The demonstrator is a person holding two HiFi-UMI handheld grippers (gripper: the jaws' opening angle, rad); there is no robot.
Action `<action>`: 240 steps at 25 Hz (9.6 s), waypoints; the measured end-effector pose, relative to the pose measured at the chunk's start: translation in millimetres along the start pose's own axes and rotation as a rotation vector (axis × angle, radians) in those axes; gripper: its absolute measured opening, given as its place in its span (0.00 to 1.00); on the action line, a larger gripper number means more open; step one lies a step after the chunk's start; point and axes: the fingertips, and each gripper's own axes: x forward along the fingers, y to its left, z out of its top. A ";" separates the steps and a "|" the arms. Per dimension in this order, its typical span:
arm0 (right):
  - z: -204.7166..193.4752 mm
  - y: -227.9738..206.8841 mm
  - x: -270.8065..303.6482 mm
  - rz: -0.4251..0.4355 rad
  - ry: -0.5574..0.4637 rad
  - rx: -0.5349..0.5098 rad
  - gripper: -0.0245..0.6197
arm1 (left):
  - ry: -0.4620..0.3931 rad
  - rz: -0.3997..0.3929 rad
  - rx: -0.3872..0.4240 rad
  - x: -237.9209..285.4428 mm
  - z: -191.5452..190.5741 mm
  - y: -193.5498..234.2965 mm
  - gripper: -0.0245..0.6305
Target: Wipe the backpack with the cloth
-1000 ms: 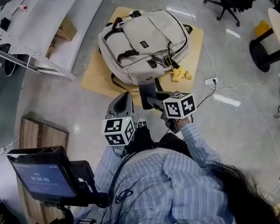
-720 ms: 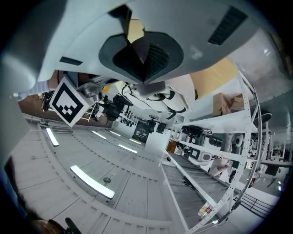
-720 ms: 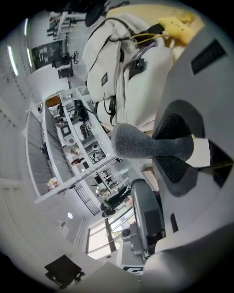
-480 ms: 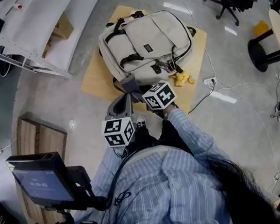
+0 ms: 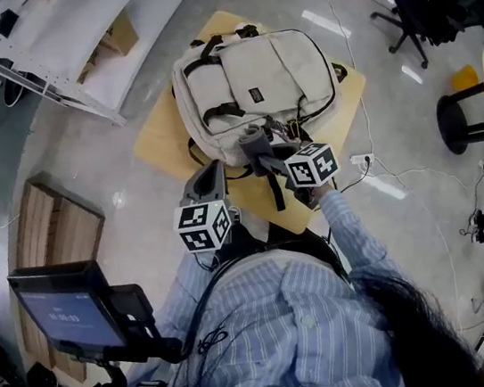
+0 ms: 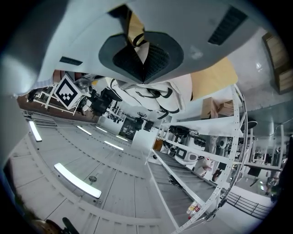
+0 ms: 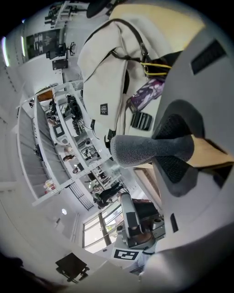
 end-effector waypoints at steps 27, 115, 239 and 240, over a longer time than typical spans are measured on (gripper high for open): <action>-17.1 -239.8 -127.6 -0.056 0.037 0.061 0.18 | 0.061 0.077 0.053 84.9 -19.3 -115.0 0.04; 301.3 -293.3 99.2 -0.191 0.483 -0.564 0.18 | -0.009 0.126 -0.095 99.6 19.0 -9.6 0.04; 221.1 -27.2 117.4 -0.011 0.549 -0.846 0.18 | -0.150 0.272 -0.168 8.1 13.0 45.1 0.04; 208.7 -24.3 113.1 0.015 0.565 -0.822 0.18 | -0.146 0.267 -0.168 9.2 12.1 43.7 0.04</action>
